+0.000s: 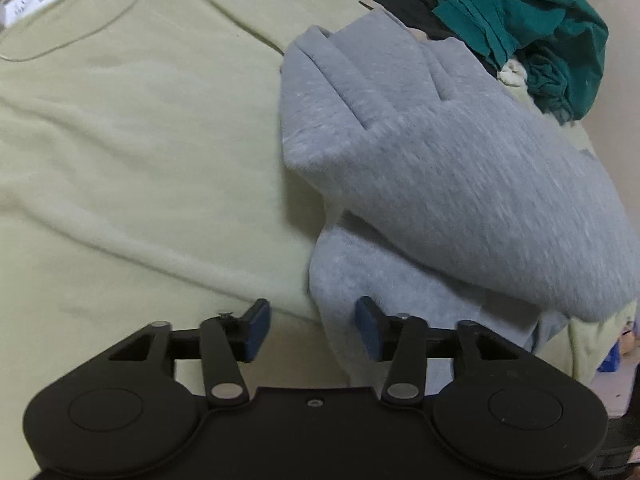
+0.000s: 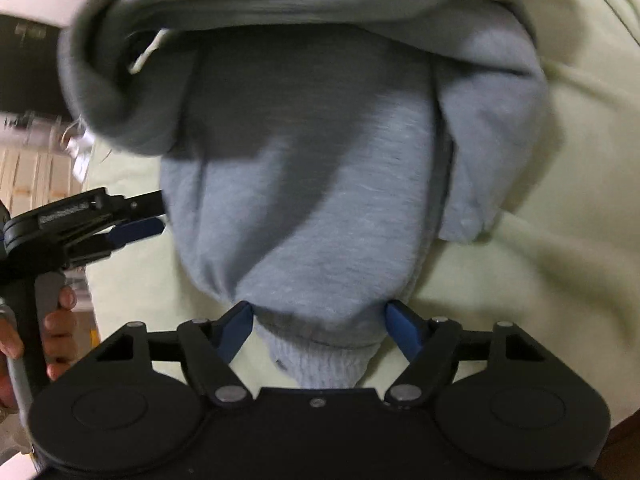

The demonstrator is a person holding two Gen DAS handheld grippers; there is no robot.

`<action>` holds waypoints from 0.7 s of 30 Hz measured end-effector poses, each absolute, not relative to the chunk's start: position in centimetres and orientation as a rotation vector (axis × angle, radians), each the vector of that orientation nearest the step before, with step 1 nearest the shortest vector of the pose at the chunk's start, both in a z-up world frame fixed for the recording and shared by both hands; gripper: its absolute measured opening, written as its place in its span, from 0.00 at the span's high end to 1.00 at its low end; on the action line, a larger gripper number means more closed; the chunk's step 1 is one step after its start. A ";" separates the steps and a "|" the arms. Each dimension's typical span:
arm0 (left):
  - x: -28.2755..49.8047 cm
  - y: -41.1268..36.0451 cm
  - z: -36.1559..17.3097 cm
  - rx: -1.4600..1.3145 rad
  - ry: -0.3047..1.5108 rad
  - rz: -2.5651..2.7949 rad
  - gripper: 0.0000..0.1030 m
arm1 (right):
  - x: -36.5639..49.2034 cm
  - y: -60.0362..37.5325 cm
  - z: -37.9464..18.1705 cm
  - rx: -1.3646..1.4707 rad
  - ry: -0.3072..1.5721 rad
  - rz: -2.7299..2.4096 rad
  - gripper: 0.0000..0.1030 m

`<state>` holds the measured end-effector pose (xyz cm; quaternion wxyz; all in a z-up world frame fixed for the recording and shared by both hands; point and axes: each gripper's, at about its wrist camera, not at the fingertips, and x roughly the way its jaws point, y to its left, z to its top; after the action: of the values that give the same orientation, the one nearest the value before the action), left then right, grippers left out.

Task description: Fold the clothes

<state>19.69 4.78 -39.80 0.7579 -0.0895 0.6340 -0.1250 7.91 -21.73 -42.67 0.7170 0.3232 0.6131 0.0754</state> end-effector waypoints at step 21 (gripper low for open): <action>19.9 0.3 -33.7 -0.154 1.286 -0.559 0.95 | 3.7 -30.7 -33.9 1.184 0.995 0.128 0.84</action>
<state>19.93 0.34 -33.66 0.7615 -0.0708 0.5909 -0.2569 3.66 -30.74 -33.92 0.7138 0.5343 0.4491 0.0577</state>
